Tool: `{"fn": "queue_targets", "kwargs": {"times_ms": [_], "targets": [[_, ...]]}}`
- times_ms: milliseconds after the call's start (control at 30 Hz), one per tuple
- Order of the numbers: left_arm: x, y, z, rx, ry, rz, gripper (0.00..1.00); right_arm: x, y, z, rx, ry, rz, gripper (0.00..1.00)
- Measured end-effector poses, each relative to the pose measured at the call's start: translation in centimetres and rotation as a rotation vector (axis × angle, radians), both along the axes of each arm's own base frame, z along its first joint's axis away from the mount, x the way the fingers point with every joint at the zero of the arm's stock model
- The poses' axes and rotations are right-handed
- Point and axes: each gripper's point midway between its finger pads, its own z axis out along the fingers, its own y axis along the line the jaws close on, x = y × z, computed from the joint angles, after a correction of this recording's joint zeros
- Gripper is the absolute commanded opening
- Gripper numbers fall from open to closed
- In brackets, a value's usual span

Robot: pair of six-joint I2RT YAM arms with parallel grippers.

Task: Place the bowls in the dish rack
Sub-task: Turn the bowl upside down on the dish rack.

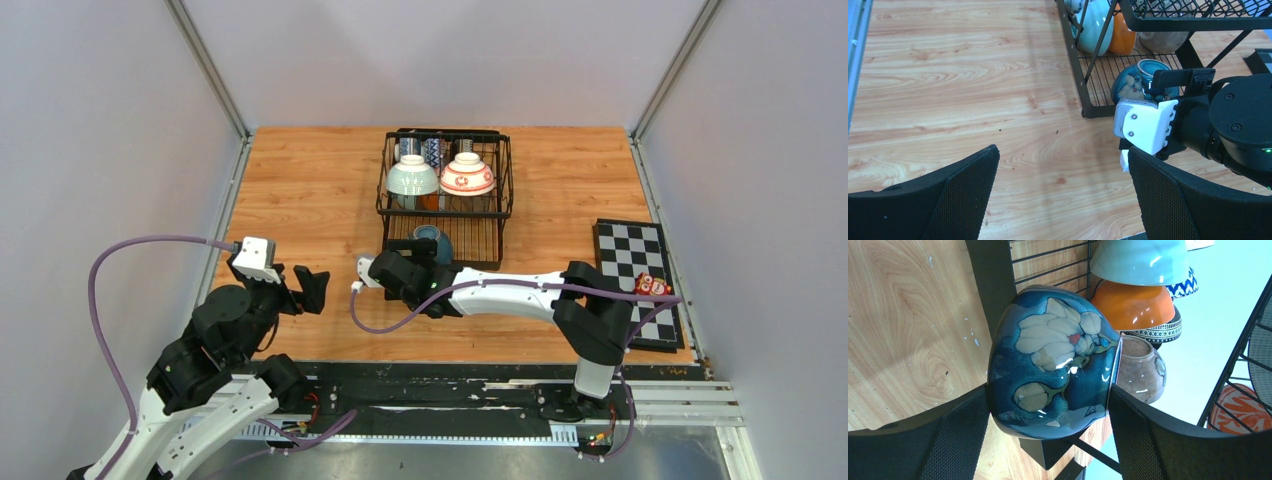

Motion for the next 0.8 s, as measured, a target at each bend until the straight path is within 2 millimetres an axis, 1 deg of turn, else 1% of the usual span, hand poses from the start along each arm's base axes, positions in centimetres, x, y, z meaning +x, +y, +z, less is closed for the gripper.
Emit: {"fn": "queue_targets", "kwargs": {"times_ms": [367, 800], "targets": [[0.00, 0.00, 0.00, 0.000, 0.000, 0.000, 1.00, -0.04, 0.05, -0.05, 0.004, 0.004, 0.000, 0.87], [0.00, 0.01, 0.00, 0.000, 0.000, 0.000, 1.00, -0.04, 0.06, -0.04, 0.005, 0.004, 0.000, 0.88]]}}
